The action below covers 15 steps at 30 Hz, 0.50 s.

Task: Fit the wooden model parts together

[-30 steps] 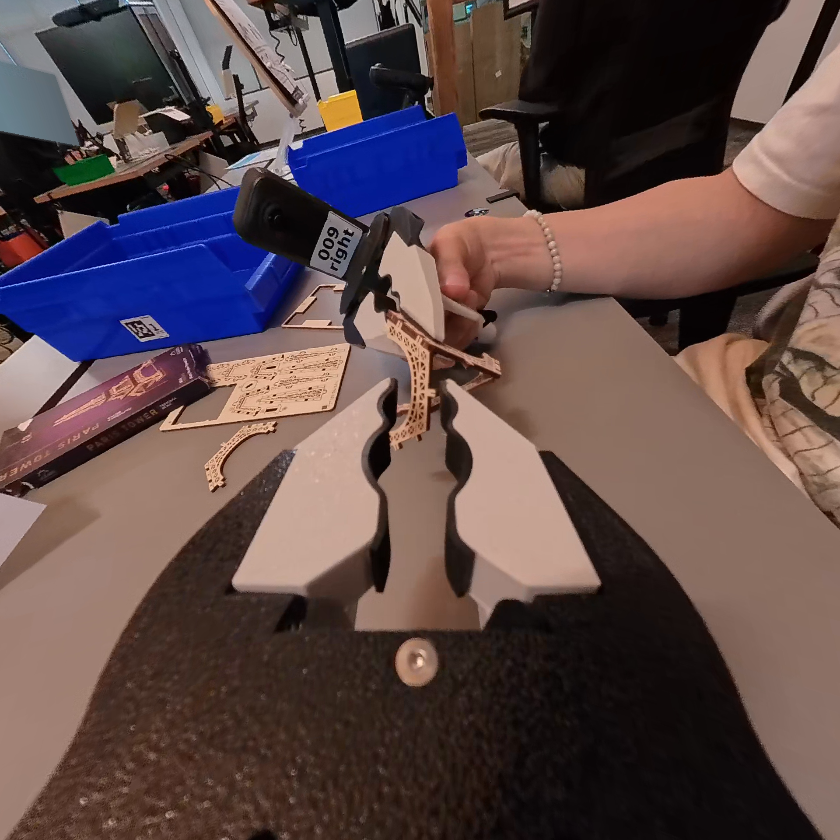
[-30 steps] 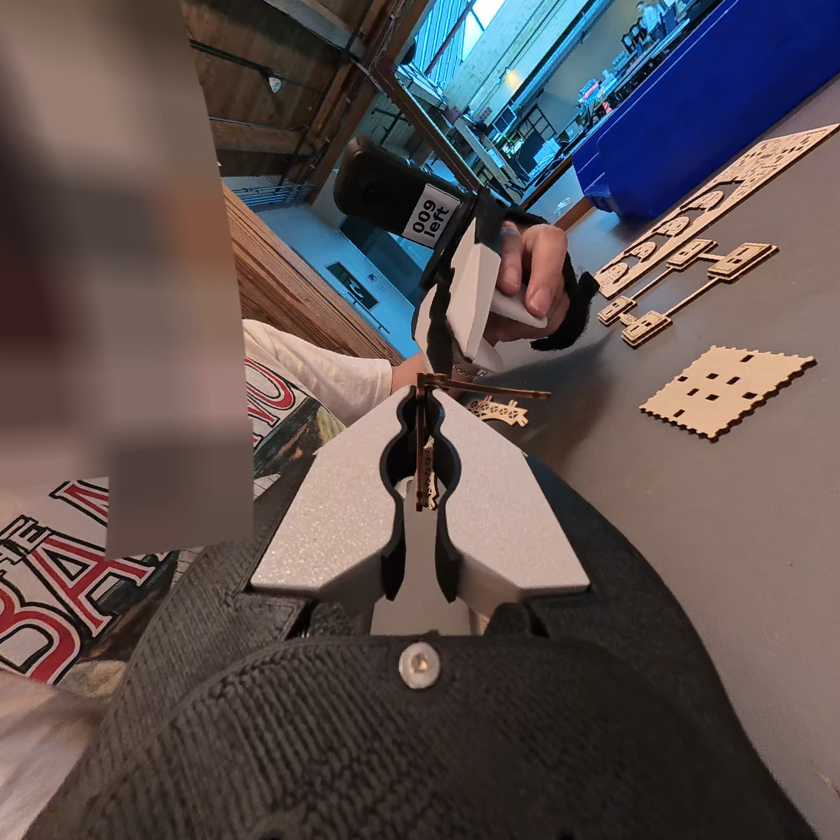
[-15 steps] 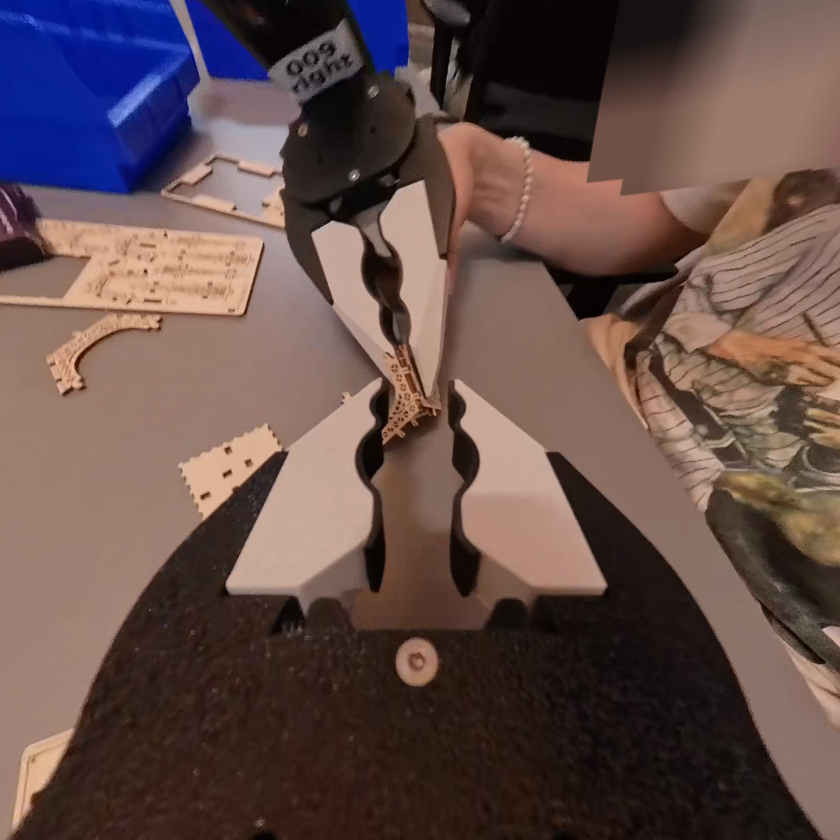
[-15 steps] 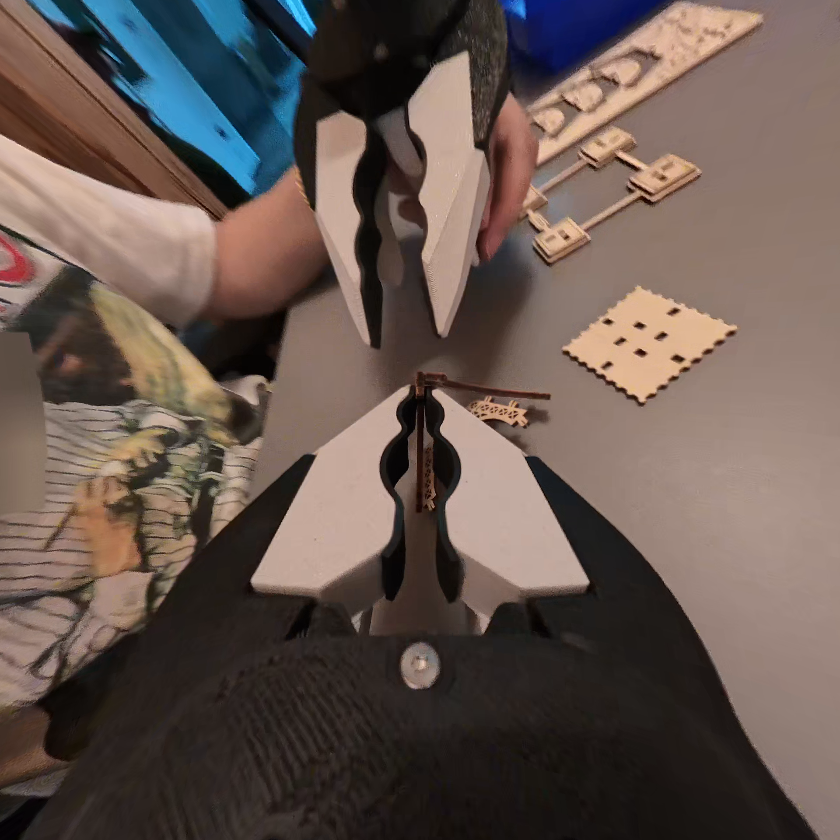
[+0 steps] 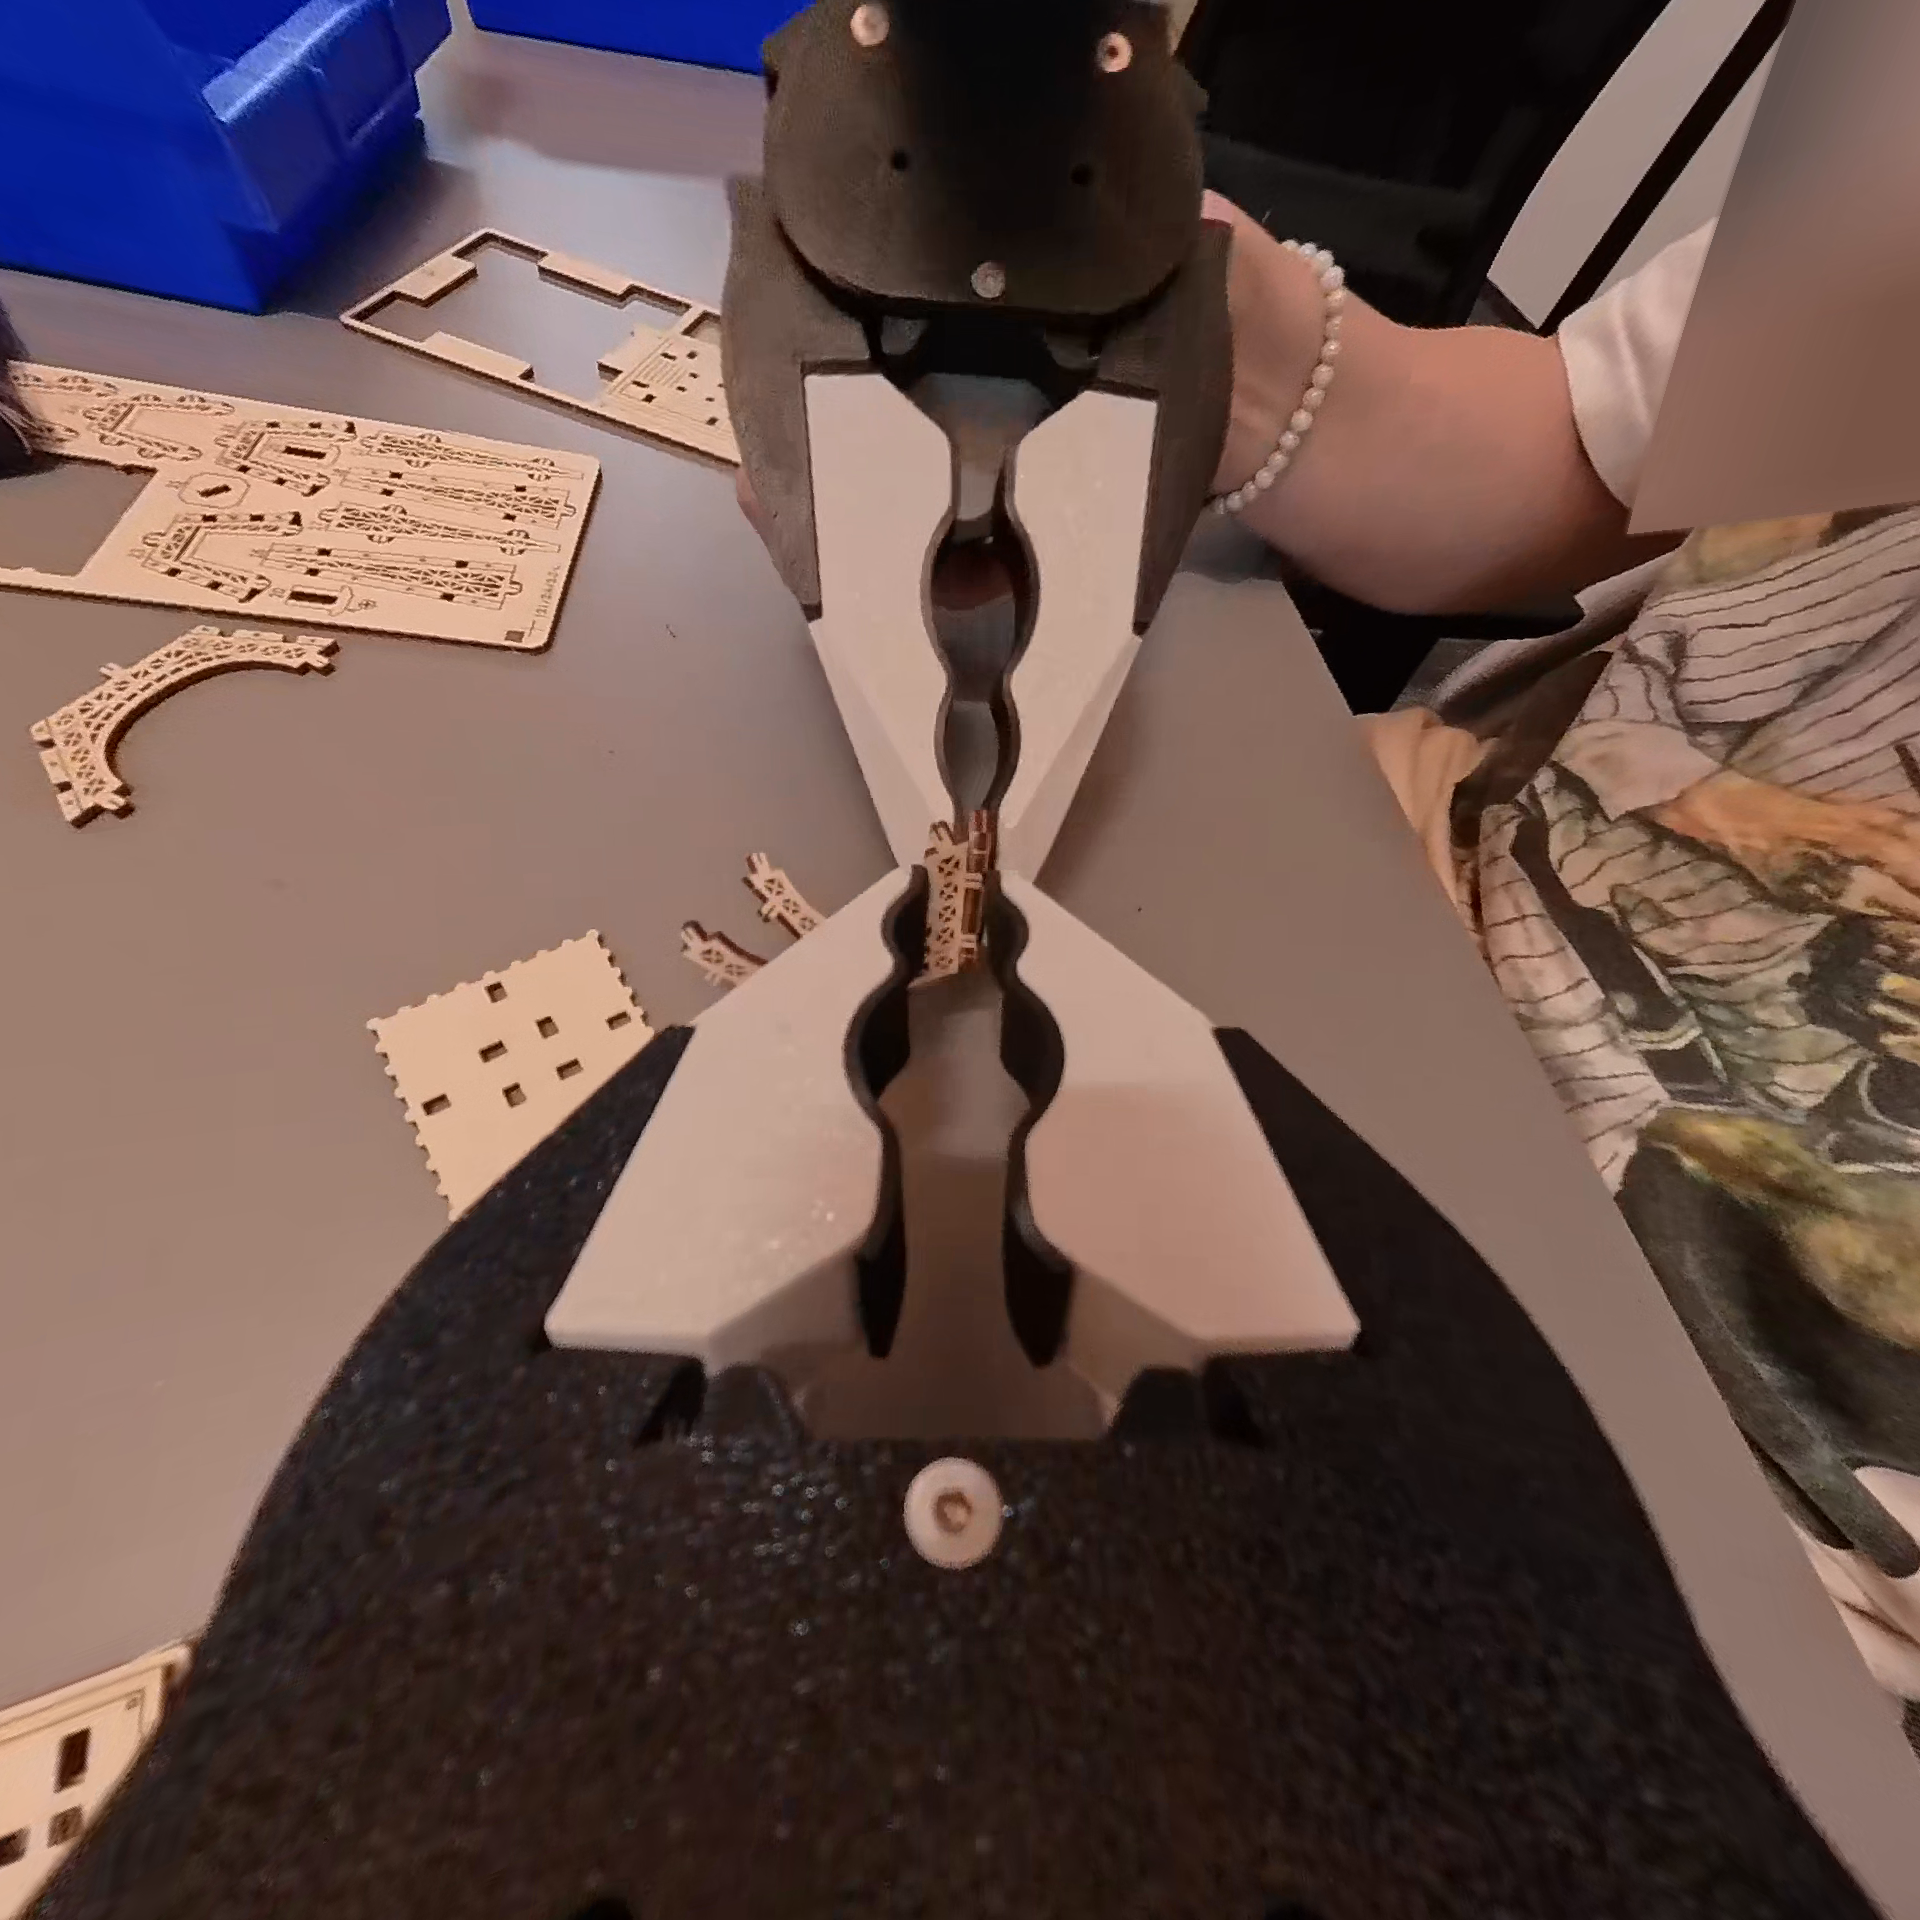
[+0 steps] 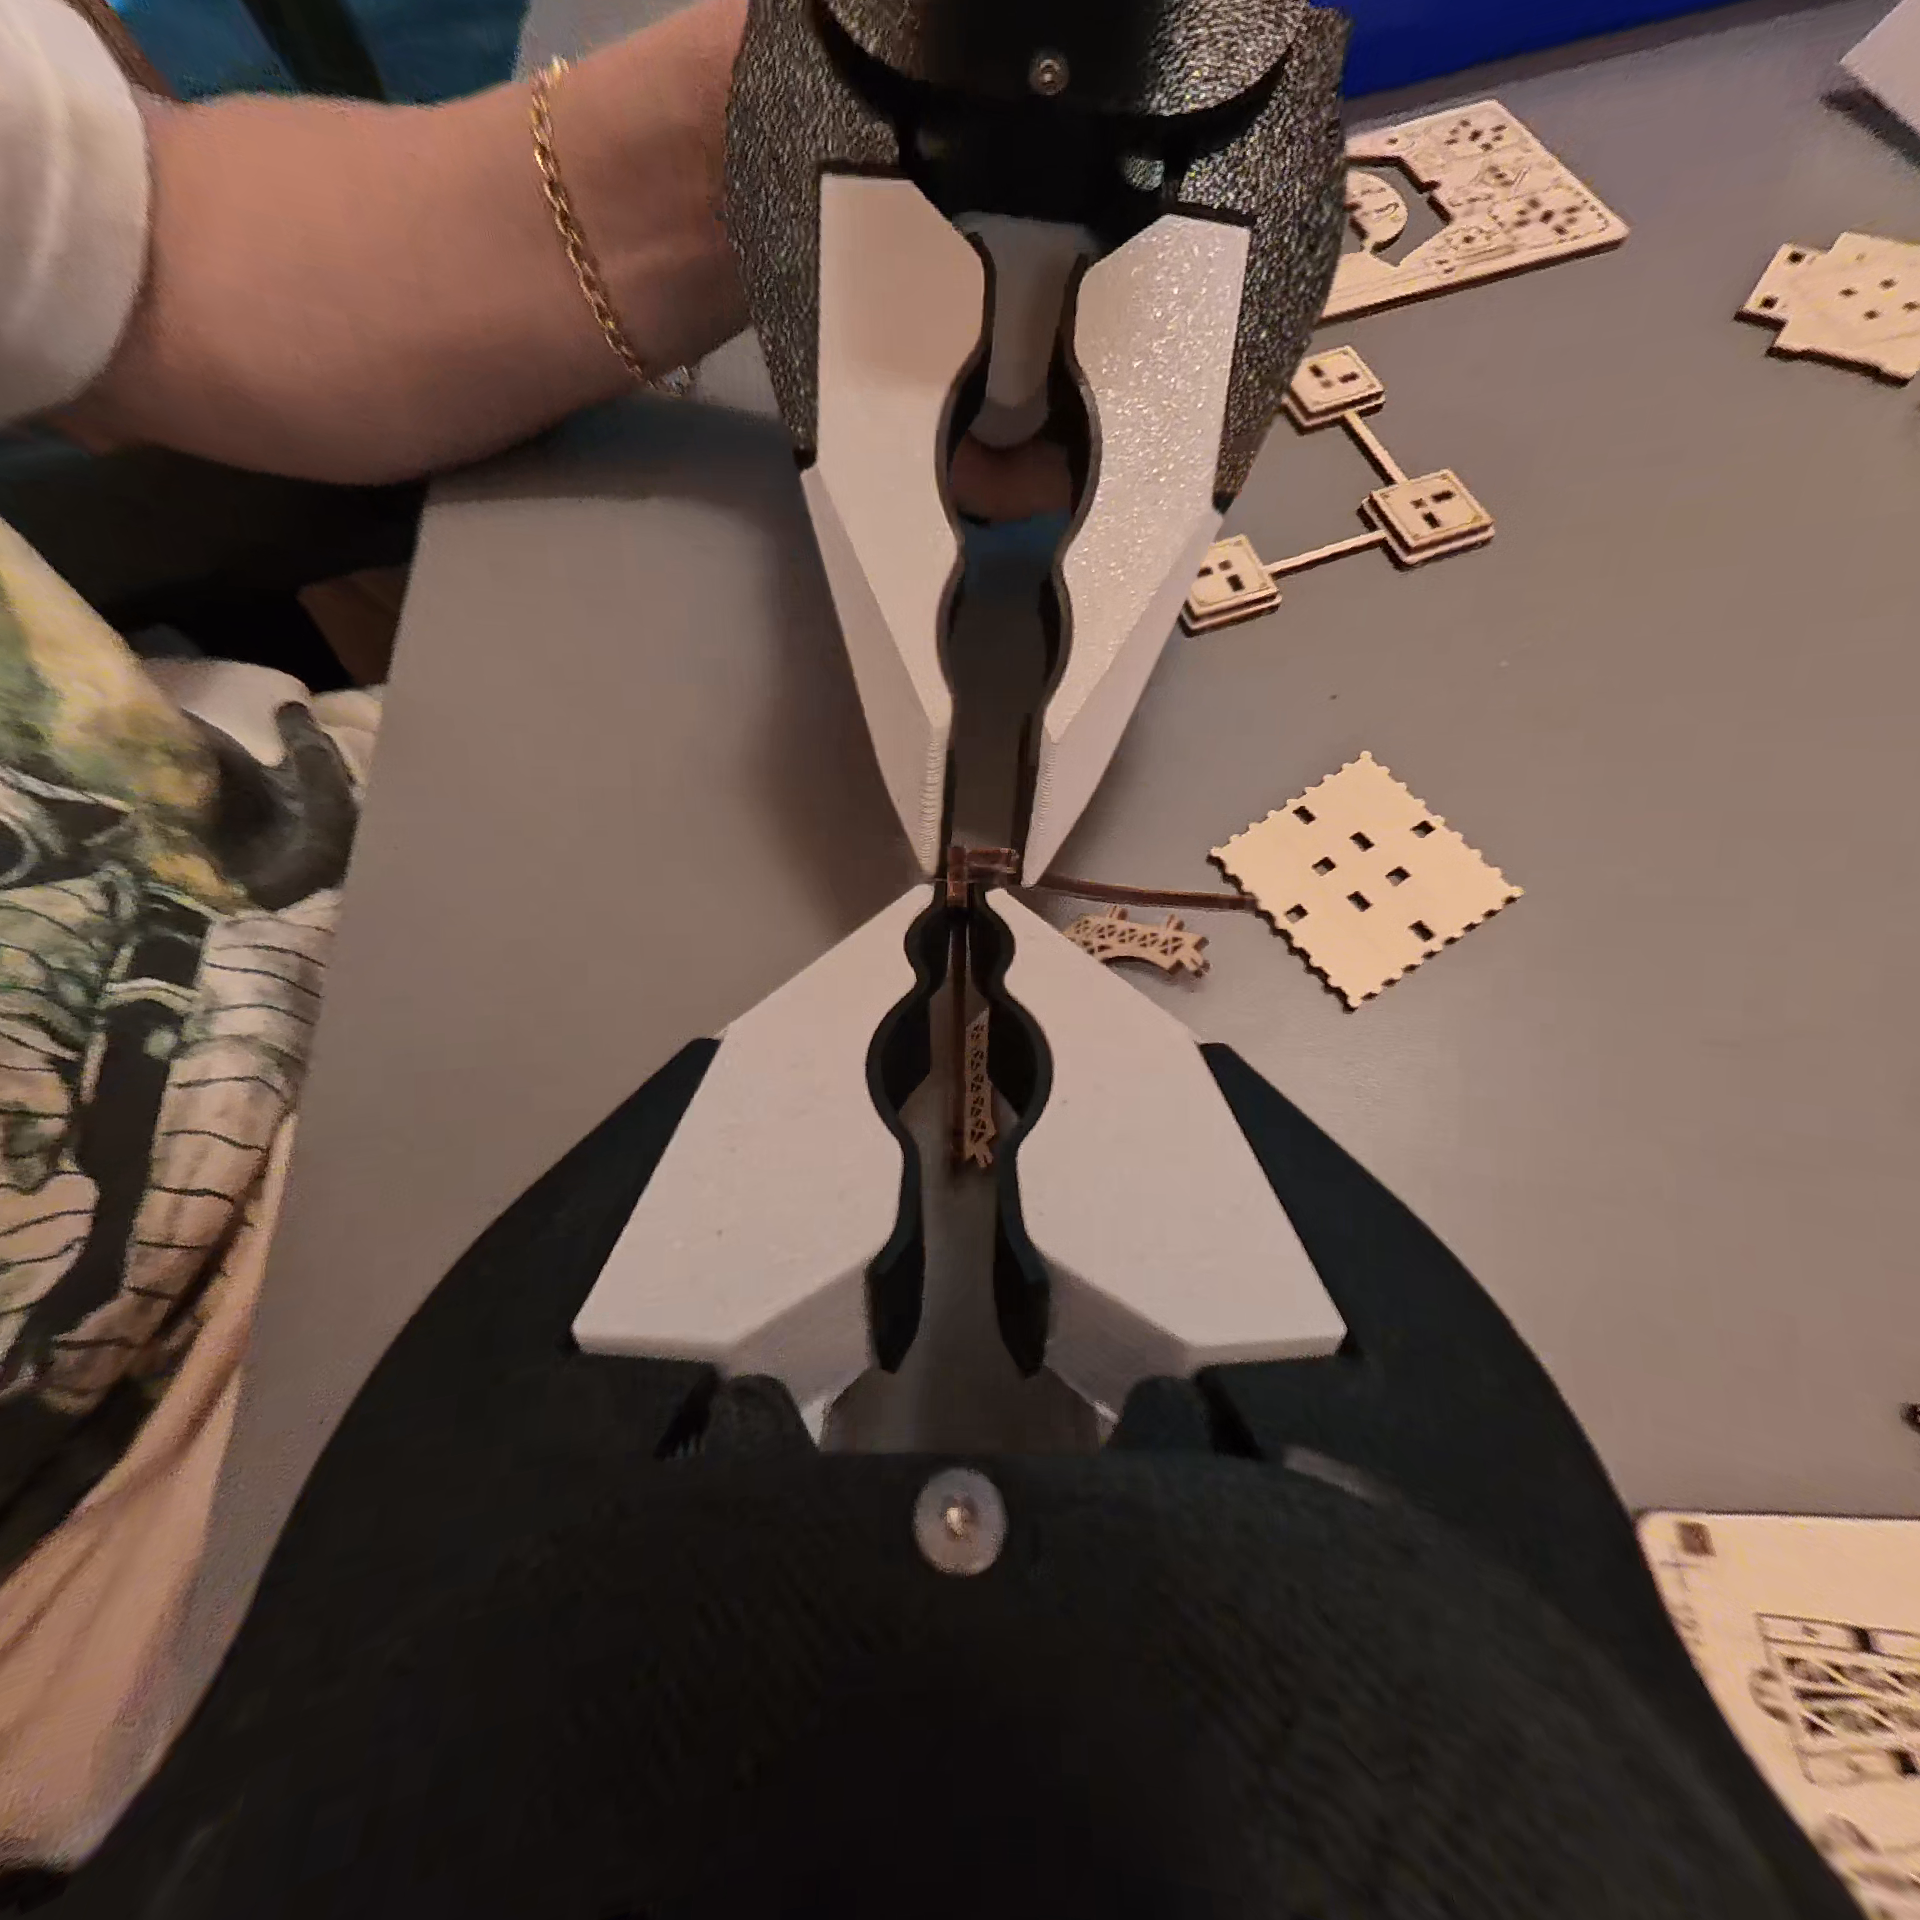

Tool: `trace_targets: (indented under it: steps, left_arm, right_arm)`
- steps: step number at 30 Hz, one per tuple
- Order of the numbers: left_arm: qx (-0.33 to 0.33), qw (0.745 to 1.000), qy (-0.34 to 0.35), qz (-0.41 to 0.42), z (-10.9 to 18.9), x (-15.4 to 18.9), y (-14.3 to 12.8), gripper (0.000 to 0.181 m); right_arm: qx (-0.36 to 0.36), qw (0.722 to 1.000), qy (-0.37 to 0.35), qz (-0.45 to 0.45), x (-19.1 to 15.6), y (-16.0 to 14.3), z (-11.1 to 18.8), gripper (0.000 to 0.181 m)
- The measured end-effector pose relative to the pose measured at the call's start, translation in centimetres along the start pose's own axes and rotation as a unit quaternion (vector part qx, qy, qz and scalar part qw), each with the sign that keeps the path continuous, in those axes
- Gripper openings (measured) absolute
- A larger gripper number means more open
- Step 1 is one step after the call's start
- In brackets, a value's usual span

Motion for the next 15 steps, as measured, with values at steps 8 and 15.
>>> trace_targets:
  steps: [8,15]
  left_arm:
    - [0.024,0.999,0.024,-0.033,0.4,0.3,0.7,0.014]
    - [0.034,0.978,0.126,-0.164,1.5,1.8,2.6,0.017]
  right_arm:
    - [-0.06,0.986,-0.108,0.114,-0.7,0.7,0.1,0.001]
    - [0.05,0.954,-0.182,0.233,-1.1,1.7,1.5,0.001]
Point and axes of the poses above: each gripper's, where its closed fingertips meet, z back along the fingers, y out of its top, x = y × z across the jaws, the point moved 9 cm from there along z, back along the fingers, and after that the axes turned 5 degrees about -x, right-handed, at the moved point
